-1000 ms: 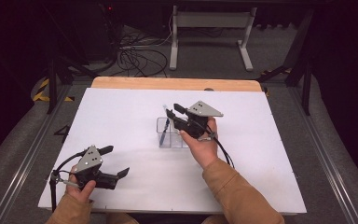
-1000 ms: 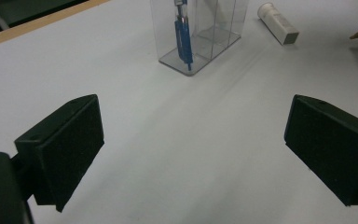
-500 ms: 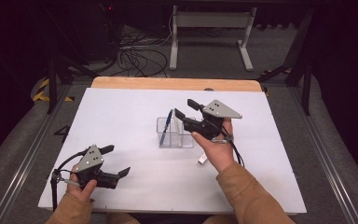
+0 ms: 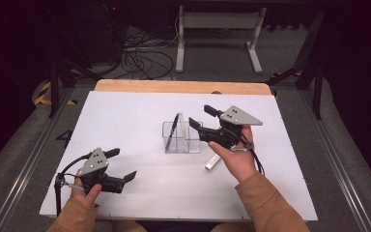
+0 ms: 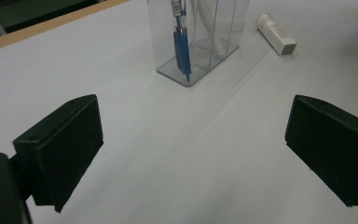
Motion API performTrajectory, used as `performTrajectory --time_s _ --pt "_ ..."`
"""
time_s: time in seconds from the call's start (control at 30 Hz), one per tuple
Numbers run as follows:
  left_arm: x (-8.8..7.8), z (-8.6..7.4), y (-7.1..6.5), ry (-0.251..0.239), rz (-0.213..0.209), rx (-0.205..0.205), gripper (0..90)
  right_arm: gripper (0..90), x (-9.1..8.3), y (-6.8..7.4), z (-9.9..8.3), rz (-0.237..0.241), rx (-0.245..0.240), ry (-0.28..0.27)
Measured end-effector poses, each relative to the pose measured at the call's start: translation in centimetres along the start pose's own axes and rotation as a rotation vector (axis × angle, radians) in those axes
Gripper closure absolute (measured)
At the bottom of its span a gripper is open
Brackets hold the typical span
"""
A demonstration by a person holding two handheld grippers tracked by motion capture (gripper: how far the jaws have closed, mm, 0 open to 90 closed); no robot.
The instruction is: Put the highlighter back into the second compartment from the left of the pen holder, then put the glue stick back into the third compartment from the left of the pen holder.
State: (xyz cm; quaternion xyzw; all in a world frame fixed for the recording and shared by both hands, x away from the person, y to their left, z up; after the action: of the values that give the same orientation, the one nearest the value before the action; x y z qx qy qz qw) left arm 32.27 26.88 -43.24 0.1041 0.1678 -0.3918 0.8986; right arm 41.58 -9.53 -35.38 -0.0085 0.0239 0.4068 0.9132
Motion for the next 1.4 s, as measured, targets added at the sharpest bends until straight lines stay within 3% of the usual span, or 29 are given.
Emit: performTrajectory --time_s 0.07,0.13,0.23,0.57,0.87,1.1,1.27,1.4 --pt "0.0 0.2 -0.1 -0.008 0.004 -0.004 4.2 23.7 -0.4 -0.1 -0.1 -0.008 0.028 0.045" --pt "0.0 0.4 -0.1 -0.022 0.005 -0.019 4.1 20.7 -0.9 -0.4 -0.2 -0.012 0.002 0.099" --pt "0.0 0.8 -0.2 -0.043 -0.008 -0.045 3.6 19.0 -1.7 -0.8 -0.3 -0.009 -0.051 0.106" --pt "0.6 2.1 -1.0 -0.036 -0.024 -0.028 2.5 12.3 -5.4 -2.1 -1.7 -0.009 -0.042 0.119" --pt "1.3 3.0 -1.5 -0.004 -0.044 -0.036 1.2 8.0 -7.9 -3.7 -4.5 0.04 -0.038 0.167" --pt "2.0 3.9 -2.1 0.008 -0.07 -0.033 1.4 8.0 -8.9 -4.4 -6.2 0.04 -0.027 0.207" --pt "2.5 4.6 -2.6 0.029 -0.038 -0.018 5.3 8.2 -9.4 -5.0 -6.7 0.025 -0.021 0.22" --pt "3.2 5.2 -2.9 0.057 -0.078 -0.032 6.5 8.4 -9.7 -5.2 -7.0 0.022 -0.015 0.217"
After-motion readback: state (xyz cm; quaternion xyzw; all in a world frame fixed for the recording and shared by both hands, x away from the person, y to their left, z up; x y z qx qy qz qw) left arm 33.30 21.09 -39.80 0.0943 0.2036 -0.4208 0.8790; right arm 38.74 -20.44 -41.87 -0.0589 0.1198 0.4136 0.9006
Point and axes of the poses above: each handheld gripper's, and its own axes: x roughly forward along the jaws, z roughly out of its top, y roughly to its left, the point moved 1 cm from there along x, roughly forward along the jaws, and after that the axes turned 4 degrees about -y, right-handed, at the moved point
